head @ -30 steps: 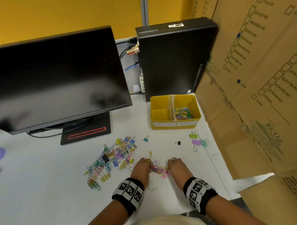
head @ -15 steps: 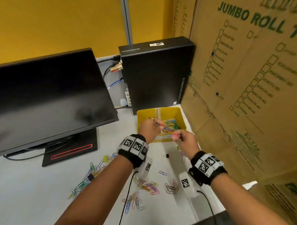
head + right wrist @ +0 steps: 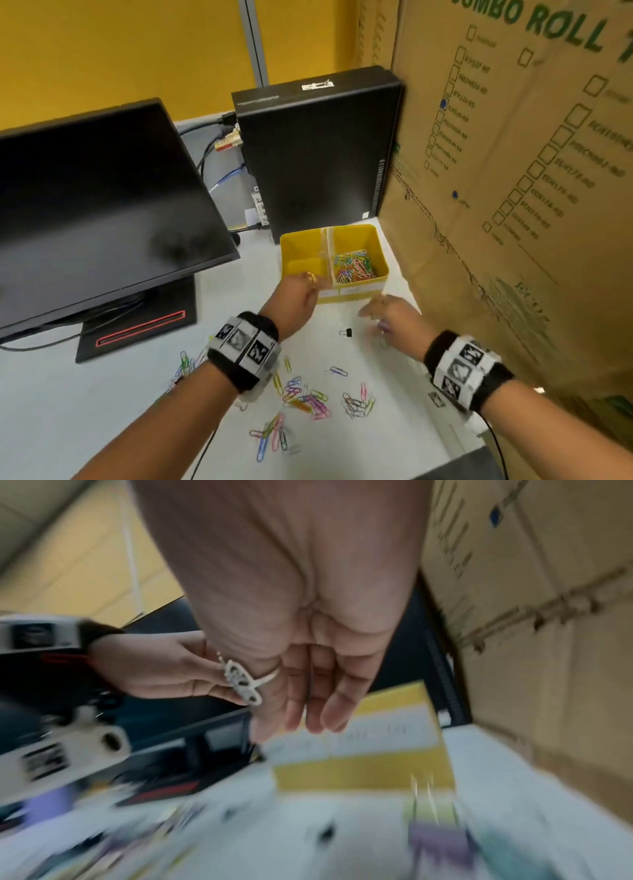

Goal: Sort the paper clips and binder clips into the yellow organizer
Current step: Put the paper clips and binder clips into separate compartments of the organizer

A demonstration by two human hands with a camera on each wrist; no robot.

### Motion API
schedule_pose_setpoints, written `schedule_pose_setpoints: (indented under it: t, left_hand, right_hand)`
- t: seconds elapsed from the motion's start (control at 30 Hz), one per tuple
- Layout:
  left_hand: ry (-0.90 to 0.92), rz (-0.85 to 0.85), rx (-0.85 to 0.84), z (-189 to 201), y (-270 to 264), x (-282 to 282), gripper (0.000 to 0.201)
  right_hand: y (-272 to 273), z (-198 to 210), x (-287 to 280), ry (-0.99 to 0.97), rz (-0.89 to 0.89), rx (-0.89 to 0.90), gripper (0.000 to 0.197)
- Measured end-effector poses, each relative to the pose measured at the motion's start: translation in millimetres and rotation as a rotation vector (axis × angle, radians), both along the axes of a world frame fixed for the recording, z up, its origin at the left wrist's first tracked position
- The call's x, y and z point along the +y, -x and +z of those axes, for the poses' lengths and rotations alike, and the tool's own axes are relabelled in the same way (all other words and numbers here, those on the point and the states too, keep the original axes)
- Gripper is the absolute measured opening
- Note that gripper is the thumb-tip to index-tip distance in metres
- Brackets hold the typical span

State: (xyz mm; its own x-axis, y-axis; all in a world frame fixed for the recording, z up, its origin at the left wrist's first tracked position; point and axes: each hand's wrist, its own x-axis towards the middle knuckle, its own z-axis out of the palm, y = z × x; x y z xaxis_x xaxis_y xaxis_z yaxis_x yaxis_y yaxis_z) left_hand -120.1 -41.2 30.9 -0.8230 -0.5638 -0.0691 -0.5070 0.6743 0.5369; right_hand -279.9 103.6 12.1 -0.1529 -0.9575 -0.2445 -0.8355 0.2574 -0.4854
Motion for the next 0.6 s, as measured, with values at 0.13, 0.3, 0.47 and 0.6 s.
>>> schedule_pose_setpoints:
  t: [0.13, 0.3, 0.47, 0.6]
  left_hand:
    - [-0.166, -0.074, -0.365, -44, -71, 24, 0.038]
    - [-0.121, -0.179, -0.607, -83, -114, 52, 0.118]
    - [-0.124, -0.204, -0.648, -87, -129, 77, 0.131]
    - [-0.044, -0.118, -0.596, -87, -125, 73, 0.101]
  right_hand:
    - [-46, -46, 55, -0.293, 0.051, -0.147, 0.041]
    - [-61, -70, 44, -0.282, 0.012, -0.124, 0.048]
    - [-61, -72, 19, -0.169, -0.011, -0.137, 0.023]
    - [-71, -81, 17, -0.02, 0.002, -0.036, 0.048]
